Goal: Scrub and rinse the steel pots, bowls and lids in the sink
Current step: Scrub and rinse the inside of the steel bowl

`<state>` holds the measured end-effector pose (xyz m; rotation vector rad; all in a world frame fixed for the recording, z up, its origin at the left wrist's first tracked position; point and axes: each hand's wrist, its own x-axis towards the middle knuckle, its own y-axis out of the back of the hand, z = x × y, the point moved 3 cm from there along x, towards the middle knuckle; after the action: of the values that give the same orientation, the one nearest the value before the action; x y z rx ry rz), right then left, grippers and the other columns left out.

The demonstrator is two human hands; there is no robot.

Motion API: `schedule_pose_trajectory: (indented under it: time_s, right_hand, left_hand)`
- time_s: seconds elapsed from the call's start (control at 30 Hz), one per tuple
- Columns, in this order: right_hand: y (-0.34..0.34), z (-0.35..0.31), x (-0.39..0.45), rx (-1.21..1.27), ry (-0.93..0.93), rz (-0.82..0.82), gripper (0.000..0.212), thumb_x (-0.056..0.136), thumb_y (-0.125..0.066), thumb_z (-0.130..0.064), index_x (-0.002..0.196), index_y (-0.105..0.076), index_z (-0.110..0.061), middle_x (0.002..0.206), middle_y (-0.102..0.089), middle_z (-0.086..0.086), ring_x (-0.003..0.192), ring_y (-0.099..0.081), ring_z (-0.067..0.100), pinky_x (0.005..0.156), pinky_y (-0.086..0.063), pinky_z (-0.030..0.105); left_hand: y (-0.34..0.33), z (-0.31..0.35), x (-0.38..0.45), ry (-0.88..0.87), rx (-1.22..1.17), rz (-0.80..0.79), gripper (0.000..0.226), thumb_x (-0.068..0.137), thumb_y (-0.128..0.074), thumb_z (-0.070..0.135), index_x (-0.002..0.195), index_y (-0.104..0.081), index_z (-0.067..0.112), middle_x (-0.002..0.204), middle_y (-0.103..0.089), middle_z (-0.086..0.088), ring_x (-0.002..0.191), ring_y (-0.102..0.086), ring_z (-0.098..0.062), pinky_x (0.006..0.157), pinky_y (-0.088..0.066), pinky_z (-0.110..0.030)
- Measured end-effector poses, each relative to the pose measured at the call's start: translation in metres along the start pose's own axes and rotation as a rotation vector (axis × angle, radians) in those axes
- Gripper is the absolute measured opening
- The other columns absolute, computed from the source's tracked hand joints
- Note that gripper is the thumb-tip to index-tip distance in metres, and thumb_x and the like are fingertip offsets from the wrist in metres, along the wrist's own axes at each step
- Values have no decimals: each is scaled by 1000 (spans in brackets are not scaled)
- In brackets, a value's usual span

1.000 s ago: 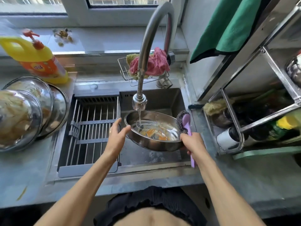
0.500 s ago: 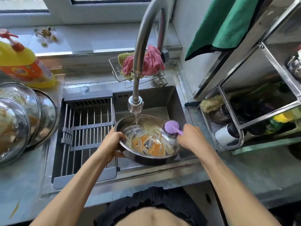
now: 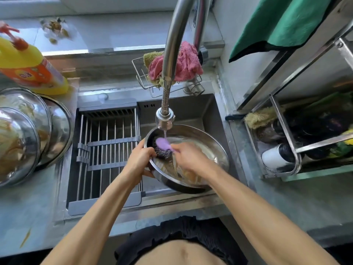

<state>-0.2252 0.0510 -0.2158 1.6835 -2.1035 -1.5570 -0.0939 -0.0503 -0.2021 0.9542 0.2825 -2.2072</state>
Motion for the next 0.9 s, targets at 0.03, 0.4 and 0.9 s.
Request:
schedule_pose_trajectory:
  time_s: [0.03, 0.4, 0.9]
  right_hand:
    - [-5, -4, -4, 5, 45, -24, 31, 98, -45, -15, 116, -66, -29, 91, -69, 3, 70, -63, 20, 59, -49, 33]
    - [4, 4, -12, -42, 64, 23, 52, 96, -44, -6, 138, -51, -37, 89, -65, 4, 63, -62, 20, 54, -53, 35]
    - [-17, -7, -16, 6, 142, -65, 51, 100, -40, -13, 144, -43, -37, 87, -65, 6, 62, -61, 21, 59, -55, 41]
  left_hand:
    - [0, 1, -1, -4, -6, 28, 56, 79, -45, -2, 125, -58, 27, 87, -65, -12, 58, -65, -26, 48, -55, -39]
    - [2, 4, -13, -53, -84, 111, 57, 75, -44, -8, 107, -66, 33, 82, -65, -9, 53, -62, -26, 41, -51, -33]
    - [16, 6, -17, -140, 13, 182, 61, 72, -49, -5, 110, -68, 38, 67, -69, 2, 61, -65, -27, 56, -54, -45]
